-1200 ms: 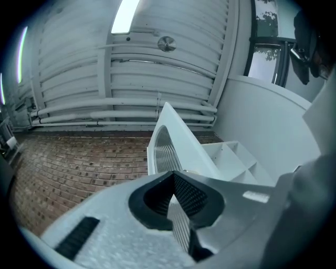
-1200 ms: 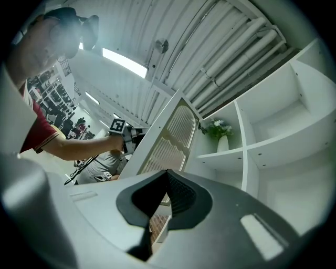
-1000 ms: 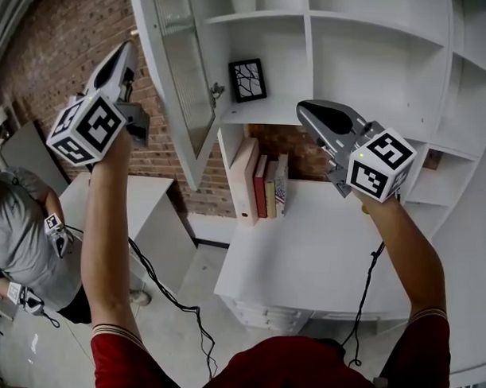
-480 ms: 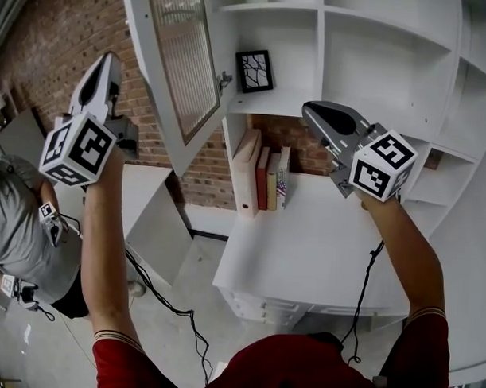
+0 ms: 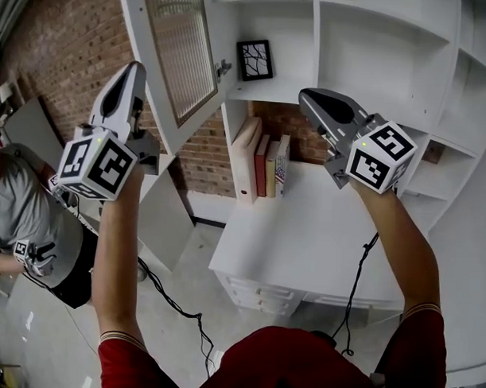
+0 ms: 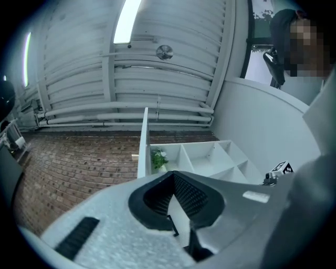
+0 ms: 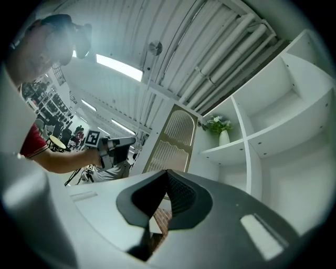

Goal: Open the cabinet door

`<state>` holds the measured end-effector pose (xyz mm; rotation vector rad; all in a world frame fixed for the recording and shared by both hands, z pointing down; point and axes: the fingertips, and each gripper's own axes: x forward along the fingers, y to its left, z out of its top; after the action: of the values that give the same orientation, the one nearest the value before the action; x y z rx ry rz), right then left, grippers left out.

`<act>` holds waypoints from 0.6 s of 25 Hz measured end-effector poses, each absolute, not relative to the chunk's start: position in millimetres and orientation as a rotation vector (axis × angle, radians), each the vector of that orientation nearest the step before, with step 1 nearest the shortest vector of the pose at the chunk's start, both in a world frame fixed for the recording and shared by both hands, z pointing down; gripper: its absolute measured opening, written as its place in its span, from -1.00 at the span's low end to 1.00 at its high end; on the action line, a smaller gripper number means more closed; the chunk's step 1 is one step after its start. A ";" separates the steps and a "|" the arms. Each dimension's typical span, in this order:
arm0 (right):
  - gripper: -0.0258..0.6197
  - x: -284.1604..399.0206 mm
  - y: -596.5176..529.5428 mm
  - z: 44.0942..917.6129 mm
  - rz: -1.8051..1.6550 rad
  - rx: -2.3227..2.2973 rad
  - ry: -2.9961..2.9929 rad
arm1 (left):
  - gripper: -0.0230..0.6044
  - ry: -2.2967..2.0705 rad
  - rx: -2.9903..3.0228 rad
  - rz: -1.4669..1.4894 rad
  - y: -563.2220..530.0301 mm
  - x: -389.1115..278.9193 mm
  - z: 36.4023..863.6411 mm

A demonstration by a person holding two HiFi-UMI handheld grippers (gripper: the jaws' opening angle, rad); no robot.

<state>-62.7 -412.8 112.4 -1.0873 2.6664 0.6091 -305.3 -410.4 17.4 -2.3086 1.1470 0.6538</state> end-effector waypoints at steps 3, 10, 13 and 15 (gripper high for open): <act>-0.88 -52.8 -397.0 110.8 0.603 -1.076 2.646 | -0.91 1.129 -2.364 0.640 -401.7 -277.2 37.6; -0.88 -27.0 -343.5 119.2 0.655 -1.074 2.629 | -0.91 1.063 -2.495 0.620 -359.6 -191.1 89.0; -0.88 -17.6 -313.8 128.9 0.682 -1.064 2.630 | -0.91 1.052 -2.546 0.617 -333.4 -157.4 110.8; -0.88 -12.2 -293.3 137.7 0.684 -1.060 2.629 | -0.91 1.050 -2.580 0.608 -313.1 -138.6 125.0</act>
<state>-12.2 -293.3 137.7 -1.0598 2.6288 0.6844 -138.6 -313.1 125.0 -2.5799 1.0496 0.6081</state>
